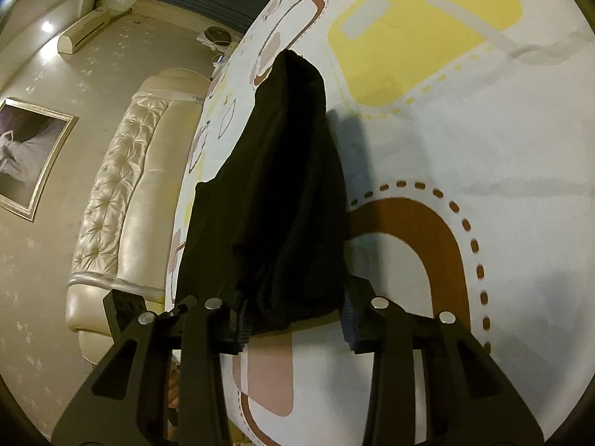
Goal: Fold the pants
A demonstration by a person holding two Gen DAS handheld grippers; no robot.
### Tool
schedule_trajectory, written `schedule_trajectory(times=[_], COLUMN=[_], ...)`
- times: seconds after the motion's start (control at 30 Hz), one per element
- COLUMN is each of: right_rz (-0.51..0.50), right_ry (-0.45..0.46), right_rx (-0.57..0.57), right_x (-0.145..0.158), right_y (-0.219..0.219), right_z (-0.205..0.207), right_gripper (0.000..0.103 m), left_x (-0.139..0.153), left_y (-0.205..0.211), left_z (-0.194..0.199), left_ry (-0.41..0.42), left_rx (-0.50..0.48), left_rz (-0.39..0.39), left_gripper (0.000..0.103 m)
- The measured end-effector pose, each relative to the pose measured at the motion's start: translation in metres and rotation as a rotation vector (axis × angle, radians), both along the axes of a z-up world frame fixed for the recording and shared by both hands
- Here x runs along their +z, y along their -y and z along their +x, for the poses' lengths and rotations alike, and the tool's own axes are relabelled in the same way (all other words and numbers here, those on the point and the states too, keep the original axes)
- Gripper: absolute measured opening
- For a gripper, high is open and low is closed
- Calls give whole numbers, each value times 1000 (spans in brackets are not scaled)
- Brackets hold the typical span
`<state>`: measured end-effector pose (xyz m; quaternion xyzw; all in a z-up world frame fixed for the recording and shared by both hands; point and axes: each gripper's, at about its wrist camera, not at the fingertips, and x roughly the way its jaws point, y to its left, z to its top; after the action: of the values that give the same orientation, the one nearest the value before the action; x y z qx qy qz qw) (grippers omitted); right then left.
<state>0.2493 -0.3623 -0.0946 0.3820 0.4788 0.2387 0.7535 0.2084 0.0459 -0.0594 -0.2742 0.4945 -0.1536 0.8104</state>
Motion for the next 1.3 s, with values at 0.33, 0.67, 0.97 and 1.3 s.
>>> schedule_trajectory(times=[0.33, 0.67, 0.97, 1.3], right_rz=[13, 29, 48, 74], right_ry=[-11, -23, -34, -33], right_rx=[20, 31, 25, 26], right_x=[-1, -3, -22, -29], right_y=[4, 3, 4, 4], right_z=[-32, -59, -63, -62], right_gripper=[37, 37, 37, 39], left_x=[3, 4, -7, -19], left_y=[-5, -9, -5, -9], left_z=[-21, -41, -32, -35], left_ry=[-24, -31, -25, -5], left_rx=[-5, -13, -17, -13], left_rz=[10, 10, -5, -76], left_gripper=[37, 37, 39, 48])
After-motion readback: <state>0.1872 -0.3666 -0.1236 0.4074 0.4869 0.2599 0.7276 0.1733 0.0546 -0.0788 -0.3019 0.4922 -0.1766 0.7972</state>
